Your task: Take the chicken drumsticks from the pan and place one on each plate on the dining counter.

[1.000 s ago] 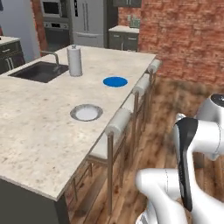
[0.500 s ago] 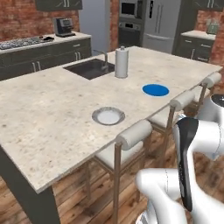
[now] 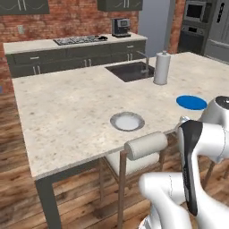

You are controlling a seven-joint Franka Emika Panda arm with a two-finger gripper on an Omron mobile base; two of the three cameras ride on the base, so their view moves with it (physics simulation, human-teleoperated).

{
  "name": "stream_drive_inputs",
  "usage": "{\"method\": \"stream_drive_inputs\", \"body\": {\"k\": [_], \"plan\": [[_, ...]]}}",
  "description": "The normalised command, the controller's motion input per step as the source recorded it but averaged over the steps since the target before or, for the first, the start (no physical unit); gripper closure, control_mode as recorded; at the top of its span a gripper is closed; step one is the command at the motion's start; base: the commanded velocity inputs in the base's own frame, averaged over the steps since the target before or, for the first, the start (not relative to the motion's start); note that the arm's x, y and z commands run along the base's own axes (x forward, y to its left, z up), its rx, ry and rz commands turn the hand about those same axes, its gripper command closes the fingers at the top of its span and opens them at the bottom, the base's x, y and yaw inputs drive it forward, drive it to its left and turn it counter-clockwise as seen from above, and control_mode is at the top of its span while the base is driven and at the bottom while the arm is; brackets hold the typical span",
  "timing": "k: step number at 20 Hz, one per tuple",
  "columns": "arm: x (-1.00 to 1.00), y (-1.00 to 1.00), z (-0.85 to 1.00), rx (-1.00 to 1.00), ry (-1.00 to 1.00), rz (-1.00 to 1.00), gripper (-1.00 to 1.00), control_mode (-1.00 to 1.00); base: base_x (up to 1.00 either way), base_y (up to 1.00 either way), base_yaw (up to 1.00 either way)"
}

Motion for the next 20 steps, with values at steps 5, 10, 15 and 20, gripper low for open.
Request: {"method": "stream_drive_inputs", "body": {"k": [5, 10, 15, 20], "plan": [[0.00, 0.00, 0.00, 0.00, 0.00, 0.00, 1.00, 1.00, 0.40, -0.47, 0.47], [0.00, 0.00, 0.00, 0.00, 0.00, 0.00, 1.00, 1.00, 0.63, -0.59, 0.49], [0.00, 0.00, 0.00, 0.00, 0.00, 0.00, 1.00, 1.00, 0.67, -0.49, 0.49], [0.44, -0.08, -0.19, 0.00, 0.04, 0.28, 1.00, -1.00, 0.21, -0.14, 0.19]]}}
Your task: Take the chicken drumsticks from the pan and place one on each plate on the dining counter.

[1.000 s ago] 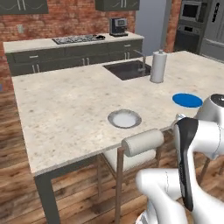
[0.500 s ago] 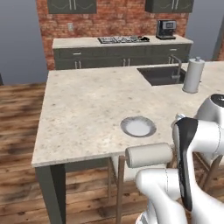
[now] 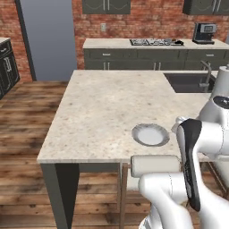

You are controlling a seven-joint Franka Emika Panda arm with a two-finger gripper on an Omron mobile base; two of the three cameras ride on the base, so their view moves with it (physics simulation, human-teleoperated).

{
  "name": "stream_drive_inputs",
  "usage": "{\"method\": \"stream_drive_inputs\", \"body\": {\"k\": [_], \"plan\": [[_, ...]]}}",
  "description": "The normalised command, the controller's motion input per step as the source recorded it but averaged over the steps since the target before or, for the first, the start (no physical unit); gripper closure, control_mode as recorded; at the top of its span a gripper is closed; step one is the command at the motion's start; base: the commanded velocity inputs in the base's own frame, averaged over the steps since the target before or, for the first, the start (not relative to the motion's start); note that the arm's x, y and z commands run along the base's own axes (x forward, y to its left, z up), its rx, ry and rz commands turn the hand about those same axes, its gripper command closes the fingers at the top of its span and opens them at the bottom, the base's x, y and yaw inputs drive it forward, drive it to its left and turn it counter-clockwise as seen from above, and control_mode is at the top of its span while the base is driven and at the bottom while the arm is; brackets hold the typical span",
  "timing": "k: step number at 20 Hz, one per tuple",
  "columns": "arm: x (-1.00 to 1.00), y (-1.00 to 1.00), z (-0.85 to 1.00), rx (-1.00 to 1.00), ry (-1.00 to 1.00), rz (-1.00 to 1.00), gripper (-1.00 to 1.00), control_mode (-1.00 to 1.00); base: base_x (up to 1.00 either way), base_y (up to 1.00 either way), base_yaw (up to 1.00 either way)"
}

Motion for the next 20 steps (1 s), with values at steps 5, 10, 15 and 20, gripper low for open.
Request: {"method": "stream_drive_inputs", "body": {"k": [5, 10, 15, 20], "plan": [[0.90, -0.05, -0.29, -0.01, 0.20, 0.49, 1.00, -1.00, 0.00, 0.00, 0.00], [0.86, 0.00, -0.24, -0.04, 0.19, 0.36, 1.00, -1.00, 0.00, 0.00, 0.00], [0.81, 0.00, -0.59, -0.08, 0.01, 0.25, 1.00, -1.00, 0.00, 0.00, 0.00], [0.92, 0.02, -0.73, -0.12, 0.00, 0.25, 1.00, -1.00, 0.00, 0.00, 0.00]]}}
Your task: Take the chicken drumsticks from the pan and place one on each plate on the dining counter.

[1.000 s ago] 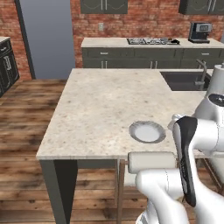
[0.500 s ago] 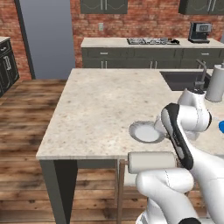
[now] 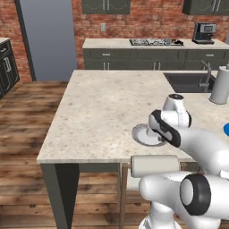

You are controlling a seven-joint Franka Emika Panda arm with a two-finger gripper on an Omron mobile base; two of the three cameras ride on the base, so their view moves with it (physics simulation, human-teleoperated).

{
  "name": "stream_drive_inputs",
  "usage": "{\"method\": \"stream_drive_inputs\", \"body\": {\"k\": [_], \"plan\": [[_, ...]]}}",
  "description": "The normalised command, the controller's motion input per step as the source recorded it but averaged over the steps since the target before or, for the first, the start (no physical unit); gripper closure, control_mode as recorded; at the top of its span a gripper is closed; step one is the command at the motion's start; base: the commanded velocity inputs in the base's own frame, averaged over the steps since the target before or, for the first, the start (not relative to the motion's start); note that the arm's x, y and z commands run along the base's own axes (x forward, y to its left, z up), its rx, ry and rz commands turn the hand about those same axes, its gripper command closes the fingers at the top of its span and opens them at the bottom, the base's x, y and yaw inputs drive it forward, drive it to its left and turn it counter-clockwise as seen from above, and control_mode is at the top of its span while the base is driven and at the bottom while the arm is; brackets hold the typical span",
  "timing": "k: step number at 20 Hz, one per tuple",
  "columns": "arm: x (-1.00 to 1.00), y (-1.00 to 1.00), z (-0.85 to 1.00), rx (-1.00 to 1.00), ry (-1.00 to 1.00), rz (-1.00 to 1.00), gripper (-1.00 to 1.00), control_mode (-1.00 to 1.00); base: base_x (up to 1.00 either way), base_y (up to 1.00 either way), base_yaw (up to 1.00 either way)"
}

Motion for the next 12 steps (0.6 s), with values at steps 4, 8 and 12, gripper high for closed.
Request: {"method": "stream_drive_inputs", "body": {"k": [4, 8, 12], "plan": [[0.94, 0.00, -0.47, -0.06, 0.00, 0.25, 1.00, -1.00, 0.00, 0.00, 0.00], [1.00, 0.04, -0.53, -0.08, 0.04, 0.24, 1.00, -1.00, 0.00, 0.00, 0.00], [0.88, 0.09, -0.64, -0.12, 0.03, 0.24, 1.00, -1.00, 0.00, 0.00, 0.00]]}}
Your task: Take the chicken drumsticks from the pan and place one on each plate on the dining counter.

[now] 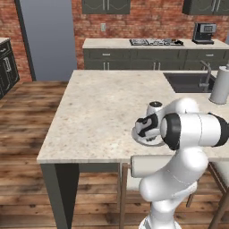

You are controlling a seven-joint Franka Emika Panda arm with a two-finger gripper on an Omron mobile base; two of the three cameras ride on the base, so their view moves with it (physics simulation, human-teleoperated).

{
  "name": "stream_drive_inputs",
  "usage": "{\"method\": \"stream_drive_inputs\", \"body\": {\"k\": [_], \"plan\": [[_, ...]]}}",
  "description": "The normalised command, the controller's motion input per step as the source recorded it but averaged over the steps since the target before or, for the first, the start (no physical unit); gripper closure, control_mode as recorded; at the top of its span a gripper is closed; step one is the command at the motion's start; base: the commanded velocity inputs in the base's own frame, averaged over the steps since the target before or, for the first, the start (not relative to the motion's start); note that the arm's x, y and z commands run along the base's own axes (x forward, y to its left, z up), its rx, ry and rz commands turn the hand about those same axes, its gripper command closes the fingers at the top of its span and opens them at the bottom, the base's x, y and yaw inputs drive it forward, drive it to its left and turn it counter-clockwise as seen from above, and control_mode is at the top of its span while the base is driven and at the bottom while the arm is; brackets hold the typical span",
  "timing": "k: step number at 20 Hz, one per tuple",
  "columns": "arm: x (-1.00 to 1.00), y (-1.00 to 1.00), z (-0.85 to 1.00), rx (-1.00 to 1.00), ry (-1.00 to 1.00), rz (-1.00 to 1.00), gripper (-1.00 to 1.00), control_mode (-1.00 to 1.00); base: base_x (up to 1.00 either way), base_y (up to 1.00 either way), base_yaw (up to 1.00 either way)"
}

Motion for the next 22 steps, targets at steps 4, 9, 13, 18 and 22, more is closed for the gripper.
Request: {"method": "stream_drive_inputs", "body": {"k": [4, 9, 13, 18, 22], "plan": [[0.65, 0.00, -0.49, -0.05, 0.00, 0.24, 1.00, -1.00, 0.00, 0.00, 0.00], [0.10, -0.07, -0.09, 0.00, -0.09, 0.15, -1.00, -1.00, 0.00, 0.00, 0.00], [-0.09, -0.13, 0.09, 0.00, -0.14, 0.04, -1.00, -1.00, 0.00, 0.00, 0.00], [-0.39, 0.00, 0.67, 0.03, -0.29, -0.05, -1.00, -1.00, 0.00, 0.00, 0.00], [-0.92, 0.04, 1.00, 0.02, -0.45, -0.07, -1.00, -1.00, 0.00, 0.00, 0.00]]}}
